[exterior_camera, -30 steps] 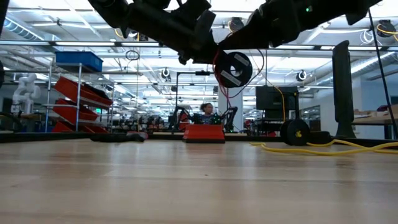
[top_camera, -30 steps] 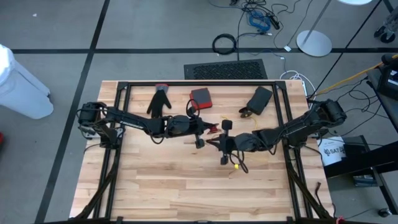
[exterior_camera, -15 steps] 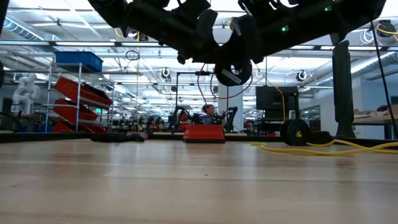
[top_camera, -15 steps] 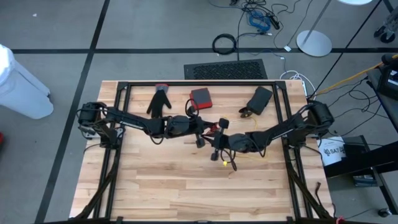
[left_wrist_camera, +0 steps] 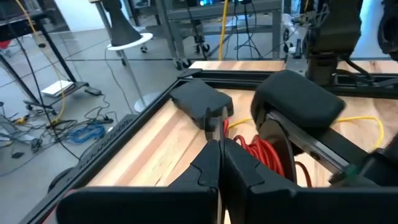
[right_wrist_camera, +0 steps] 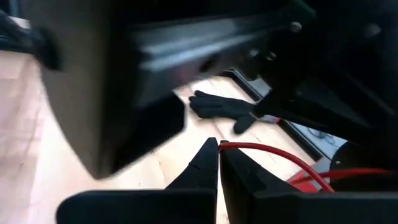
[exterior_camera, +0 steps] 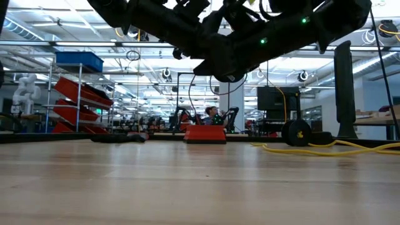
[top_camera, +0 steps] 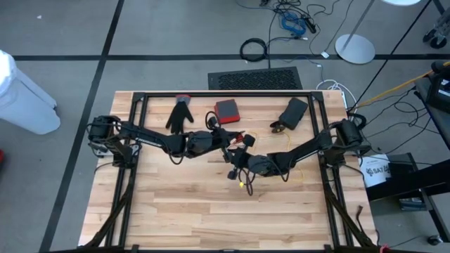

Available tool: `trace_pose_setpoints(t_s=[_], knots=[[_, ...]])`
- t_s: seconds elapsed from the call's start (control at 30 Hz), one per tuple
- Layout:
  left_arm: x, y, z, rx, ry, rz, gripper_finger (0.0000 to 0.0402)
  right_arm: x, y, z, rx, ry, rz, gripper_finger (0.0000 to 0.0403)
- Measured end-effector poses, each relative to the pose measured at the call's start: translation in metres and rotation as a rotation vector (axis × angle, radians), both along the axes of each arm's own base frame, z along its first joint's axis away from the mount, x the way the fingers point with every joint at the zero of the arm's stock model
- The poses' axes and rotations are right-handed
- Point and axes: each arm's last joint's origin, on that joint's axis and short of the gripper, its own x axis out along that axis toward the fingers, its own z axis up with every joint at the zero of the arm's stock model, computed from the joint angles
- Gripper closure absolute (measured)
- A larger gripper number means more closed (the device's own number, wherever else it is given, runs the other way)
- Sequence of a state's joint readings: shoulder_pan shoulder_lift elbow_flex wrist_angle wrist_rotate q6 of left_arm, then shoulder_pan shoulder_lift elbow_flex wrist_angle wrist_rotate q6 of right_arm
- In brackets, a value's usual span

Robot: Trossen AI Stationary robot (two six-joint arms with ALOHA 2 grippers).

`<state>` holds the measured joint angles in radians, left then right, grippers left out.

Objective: Coil cords
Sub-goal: Coil the red wire onto the spool

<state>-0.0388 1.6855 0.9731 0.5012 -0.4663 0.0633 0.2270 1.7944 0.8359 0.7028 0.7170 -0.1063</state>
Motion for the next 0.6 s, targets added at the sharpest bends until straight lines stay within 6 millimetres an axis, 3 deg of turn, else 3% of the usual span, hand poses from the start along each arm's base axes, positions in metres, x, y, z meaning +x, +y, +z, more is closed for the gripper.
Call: trace_pose_setpoints(t_s=[0.27,0.6], knots=[[0.001,-0.001,0.003,-0.002,-0.031,-0.003,0.0393,-0.007,0.006,-0.013,-0.036,0.042,-0.070,0.0403],[0.002,-0.003,0.009,-0.039,-0.096,-0.050,0.0393,-0.037,-0.001,-0.043,-0.089,0.097,-0.156,0.0403]])
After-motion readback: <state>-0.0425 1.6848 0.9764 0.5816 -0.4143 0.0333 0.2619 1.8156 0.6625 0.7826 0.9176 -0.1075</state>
